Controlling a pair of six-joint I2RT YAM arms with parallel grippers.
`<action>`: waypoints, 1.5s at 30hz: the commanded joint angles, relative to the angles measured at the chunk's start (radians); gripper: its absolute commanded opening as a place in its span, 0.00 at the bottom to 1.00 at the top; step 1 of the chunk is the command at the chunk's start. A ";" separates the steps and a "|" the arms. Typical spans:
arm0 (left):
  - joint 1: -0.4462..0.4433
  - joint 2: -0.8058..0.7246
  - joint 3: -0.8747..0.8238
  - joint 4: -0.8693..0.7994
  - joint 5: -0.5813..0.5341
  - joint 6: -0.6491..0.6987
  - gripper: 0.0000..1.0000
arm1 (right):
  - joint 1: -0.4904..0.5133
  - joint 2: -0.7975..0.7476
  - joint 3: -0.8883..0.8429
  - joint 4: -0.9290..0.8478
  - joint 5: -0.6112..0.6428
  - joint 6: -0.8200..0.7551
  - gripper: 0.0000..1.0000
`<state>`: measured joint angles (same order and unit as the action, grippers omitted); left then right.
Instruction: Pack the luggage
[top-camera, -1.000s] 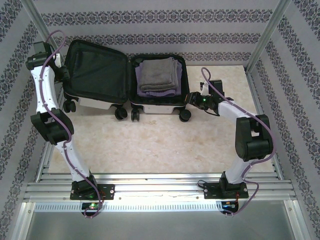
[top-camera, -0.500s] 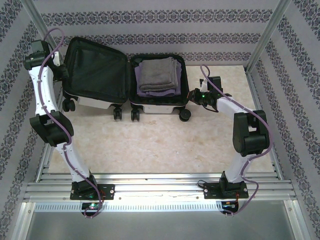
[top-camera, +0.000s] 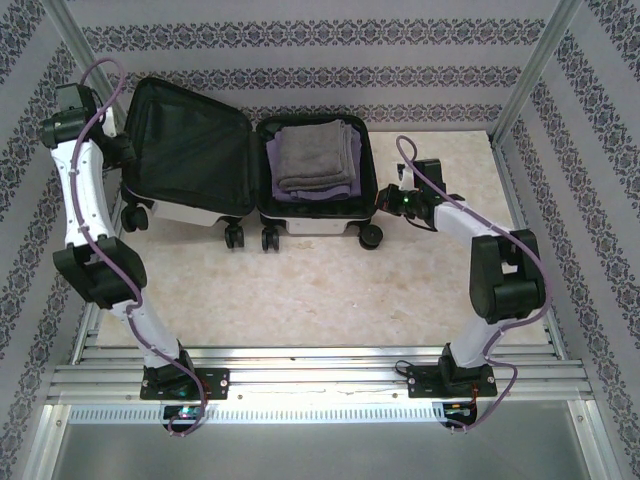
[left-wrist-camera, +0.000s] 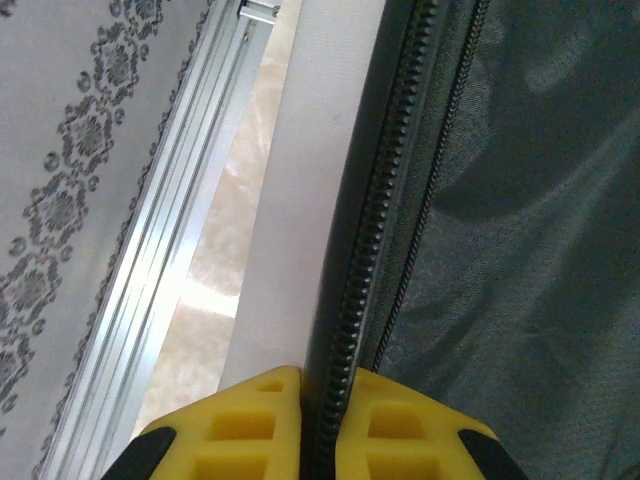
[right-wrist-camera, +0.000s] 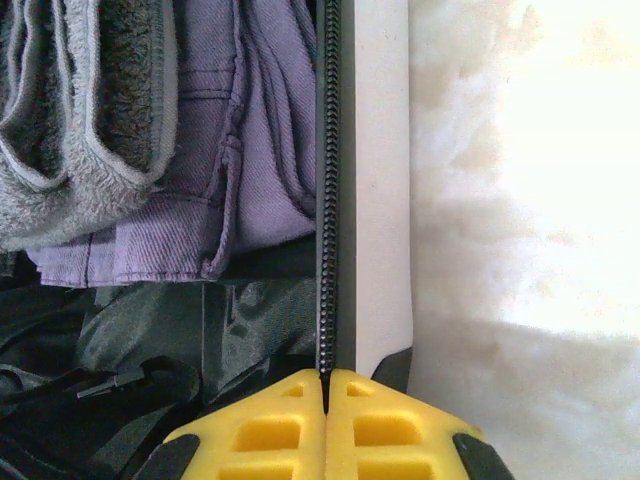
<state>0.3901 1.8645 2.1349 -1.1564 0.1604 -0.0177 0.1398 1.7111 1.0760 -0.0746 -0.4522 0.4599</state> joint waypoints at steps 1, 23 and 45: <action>-0.014 -0.154 -0.051 0.116 0.073 -0.092 0.00 | 0.036 -0.076 -0.064 -0.082 -0.051 -0.039 0.00; -0.129 -0.524 -0.269 0.163 0.155 -0.170 0.00 | 0.111 -0.408 -0.236 -0.156 -0.007 -0.098 0.02; -1.012 -0.296 -0.003 0.145 -0.520 -0.185 0.00 | 0.084 -0.394 -0.272 -0.027 0.009 -0.042 0.51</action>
<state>-0.5198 1.5204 2.0693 -1.0389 -0.3244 -0.1524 0.2367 1.3247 0.8040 -0.1848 -0.4118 0.3973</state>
